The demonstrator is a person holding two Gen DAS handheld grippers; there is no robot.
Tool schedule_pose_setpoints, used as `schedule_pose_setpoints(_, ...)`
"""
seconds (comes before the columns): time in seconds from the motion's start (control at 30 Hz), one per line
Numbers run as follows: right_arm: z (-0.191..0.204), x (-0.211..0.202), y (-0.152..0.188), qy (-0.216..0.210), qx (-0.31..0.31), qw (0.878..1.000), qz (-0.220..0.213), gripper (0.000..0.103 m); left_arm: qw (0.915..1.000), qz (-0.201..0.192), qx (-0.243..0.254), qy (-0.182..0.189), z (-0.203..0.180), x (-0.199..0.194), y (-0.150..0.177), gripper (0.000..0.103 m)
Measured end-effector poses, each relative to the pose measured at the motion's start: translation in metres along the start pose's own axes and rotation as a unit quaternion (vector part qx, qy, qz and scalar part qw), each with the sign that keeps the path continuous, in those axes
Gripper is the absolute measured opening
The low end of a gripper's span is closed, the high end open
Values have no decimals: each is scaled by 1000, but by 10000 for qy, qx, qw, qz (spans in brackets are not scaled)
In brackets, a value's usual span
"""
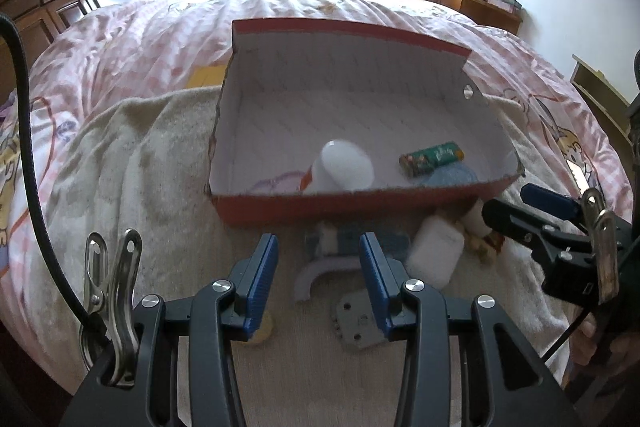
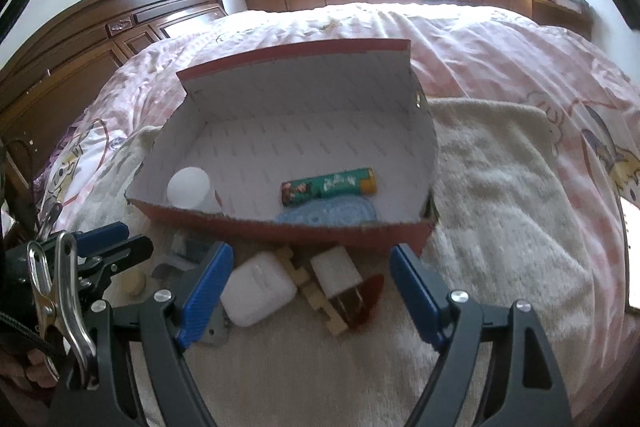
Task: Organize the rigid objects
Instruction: 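Withdraw both tools and grasp the grey perforated plate with the left tool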
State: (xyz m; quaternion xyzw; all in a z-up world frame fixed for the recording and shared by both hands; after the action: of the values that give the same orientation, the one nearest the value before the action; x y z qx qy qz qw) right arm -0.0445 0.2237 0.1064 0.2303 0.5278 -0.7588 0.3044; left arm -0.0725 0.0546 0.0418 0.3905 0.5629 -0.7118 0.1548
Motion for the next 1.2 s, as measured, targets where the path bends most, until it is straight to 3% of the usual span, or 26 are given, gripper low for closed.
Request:
schedule_pose_setpoints(0.47, -32, -4, 39, 218, 273, 9993, 154, 84, 9994, 221, -51, 274, -29, 0, 27, 43)
schedule_pose_setpoints(0.73, -46, -1, 57, 299, 358, 9986, 248, 84, 9970, 618, -129, 443, -44, 18, 34, 44)
schedule_pose_setpoints(0.83, -50, 0, 61, 325, 365, 9985, 258, 84, 9968, 657, -233, 396, -46, 23, 35, 55)
schedule_pose_setpoints(1.2, -51, 1, 66, 296, 233, 9992, 148, 85, 9973, 719, 33, 147, -62, 31, 34, 72)
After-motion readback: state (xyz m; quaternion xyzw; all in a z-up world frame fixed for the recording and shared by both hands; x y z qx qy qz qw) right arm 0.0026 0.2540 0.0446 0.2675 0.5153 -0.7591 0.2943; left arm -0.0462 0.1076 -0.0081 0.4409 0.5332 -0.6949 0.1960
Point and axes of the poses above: each gripper's, at about its wrist camera, not at the fingertips, and x roughly the way its jaws point, z to its left, y to its underside, the point moved 4 cm from there along x, roughly the way its jaws point, and after that the axes turned 13 degrees about x, right-handed, at the moved point
